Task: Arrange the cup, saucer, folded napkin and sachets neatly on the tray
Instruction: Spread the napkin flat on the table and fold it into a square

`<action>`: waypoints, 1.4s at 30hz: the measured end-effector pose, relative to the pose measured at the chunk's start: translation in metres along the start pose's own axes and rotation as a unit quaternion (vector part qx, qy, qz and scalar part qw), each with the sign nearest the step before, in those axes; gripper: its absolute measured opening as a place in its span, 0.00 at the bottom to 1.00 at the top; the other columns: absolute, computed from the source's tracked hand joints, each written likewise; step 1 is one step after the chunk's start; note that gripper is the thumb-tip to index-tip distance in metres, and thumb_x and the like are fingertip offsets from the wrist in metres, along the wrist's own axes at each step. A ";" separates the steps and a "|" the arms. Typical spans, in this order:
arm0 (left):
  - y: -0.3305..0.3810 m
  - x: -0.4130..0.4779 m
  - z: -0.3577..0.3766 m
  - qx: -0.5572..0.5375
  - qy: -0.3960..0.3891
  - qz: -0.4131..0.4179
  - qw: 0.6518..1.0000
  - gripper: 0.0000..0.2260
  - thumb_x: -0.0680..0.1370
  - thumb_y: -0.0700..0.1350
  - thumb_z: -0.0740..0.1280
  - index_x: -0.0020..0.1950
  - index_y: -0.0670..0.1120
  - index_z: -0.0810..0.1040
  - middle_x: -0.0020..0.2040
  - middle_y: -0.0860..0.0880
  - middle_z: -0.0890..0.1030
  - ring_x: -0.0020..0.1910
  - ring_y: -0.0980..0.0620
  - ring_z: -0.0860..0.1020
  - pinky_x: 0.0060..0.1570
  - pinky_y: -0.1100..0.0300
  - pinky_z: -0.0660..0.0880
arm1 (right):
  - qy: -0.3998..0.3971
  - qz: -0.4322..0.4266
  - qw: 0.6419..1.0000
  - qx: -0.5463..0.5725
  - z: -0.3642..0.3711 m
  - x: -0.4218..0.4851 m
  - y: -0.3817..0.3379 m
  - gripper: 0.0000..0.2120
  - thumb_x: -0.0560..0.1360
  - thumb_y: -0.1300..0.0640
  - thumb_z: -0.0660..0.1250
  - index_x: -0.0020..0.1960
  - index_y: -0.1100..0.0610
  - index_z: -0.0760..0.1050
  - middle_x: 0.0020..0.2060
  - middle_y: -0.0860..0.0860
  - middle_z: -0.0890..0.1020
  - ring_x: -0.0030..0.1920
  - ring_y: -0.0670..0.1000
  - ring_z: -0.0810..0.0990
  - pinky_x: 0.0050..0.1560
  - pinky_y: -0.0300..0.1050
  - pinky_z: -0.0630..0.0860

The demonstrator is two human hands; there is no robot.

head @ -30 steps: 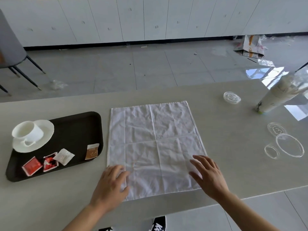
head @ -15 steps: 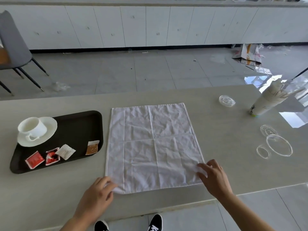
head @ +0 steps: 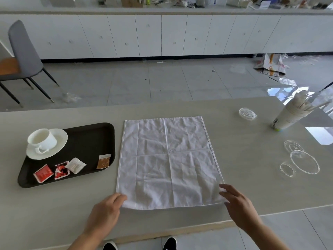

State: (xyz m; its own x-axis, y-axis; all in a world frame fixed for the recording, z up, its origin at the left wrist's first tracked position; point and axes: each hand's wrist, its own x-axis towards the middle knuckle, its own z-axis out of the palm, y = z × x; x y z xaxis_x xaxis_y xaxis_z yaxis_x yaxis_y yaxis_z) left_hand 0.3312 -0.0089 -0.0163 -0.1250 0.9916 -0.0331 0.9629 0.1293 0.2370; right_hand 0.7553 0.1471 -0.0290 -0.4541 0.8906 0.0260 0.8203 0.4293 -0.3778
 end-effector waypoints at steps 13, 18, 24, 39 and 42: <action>-0.015 0.016 -0.007 -0.154 0.019 -0.126 0.980 0.07 0.73 0.38 0.72 0.44 0.50 0.83 0.38 0.55 0.83 0.37 0.52 0.79 0.36 0.59 0.72 | -0.006 0.067 0.997 0.021 -0.018 0.029 0.003 0.08 0.73 0.59 0.74 0.38 0.49 0.79 0.30 0.46 0.80 0.34 0.52 0.80 0.33 0.46 0.74; -0.013 0.021 -0.011 -0.198 0.045 -0.144 0.969 0.07 0.74 0.40 0.72 0.45 0.53 0.83 0.36 0.57 0.82 0.37 0.56 0.80 0.36 0.63 0.73 | 0.006 0.051 0.998 0.036 -0.026 0.042 -0.001 0.06 0.74 0.58 0.73 0.41 0.49 0.79 0.31 0.43 0.81 0.34 0.50 0.79 0.33 0.42 0.73; -0.011 0.045 -0.022 -0.288 0.135 -0.225 0.921 0.06 0.73 0.41 0.74 0.42 0.53 0.81 0.35 0.55 0.82 0.37 0.57 0.79 0.36 0.73 0.69 | 0.020 0.083 0.994 0.074 -0.030 0.059 -0.007 0.04 0.76 0.58 0.71 0.43 0.50 0.79 0.32 0.43 0.79 0.33 0.49 0.76 0.35 0.44 0.73; -0.029 0.128 -0.052 -0.318 0.195 -0.219 0.902 0.05 0.74 0.43 0.72 0.43 0.53 0.81 0.38 0.56 0.82 0.39 0.56 0.80 0.38 0.59 0.75 | 0.032 0.121 0.985 0.116 -0.057 0.161 -0.018 0.03 0.79 0.55 0.65 0.46 0.51 0.75 0.37 0.49 0.83 0.38 0.55 0.79 0.40 0.50 0.77; -0.033 0.152 -0.057 -0.316 0.200 -0.225 0.900 0.03 0.75 0.44 0.71 0.44 0.52 0.81 0.39 0.56 0.82 0.40 0.57 0.79 0.38 0.58 0.74 | 0.023 0.102 0.989 0.104 -0.062 0.193 -0.018 0.04 0.79 0.55 0.64 0.47 0.52 0.75 0.38 0.49 0.83 0.39 0.55 0.79 0.40 0.49 0.76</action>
State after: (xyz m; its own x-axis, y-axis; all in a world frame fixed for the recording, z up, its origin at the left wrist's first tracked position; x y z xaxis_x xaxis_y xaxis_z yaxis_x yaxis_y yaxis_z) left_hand 0.2667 0.1374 0.0258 -0.6657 0.7438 0.0592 0.4809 0.3671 0.7962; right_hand 0.6744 0.3209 0.0400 -0.2656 0.9636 -0.0294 0.8023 0.2040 -0.5609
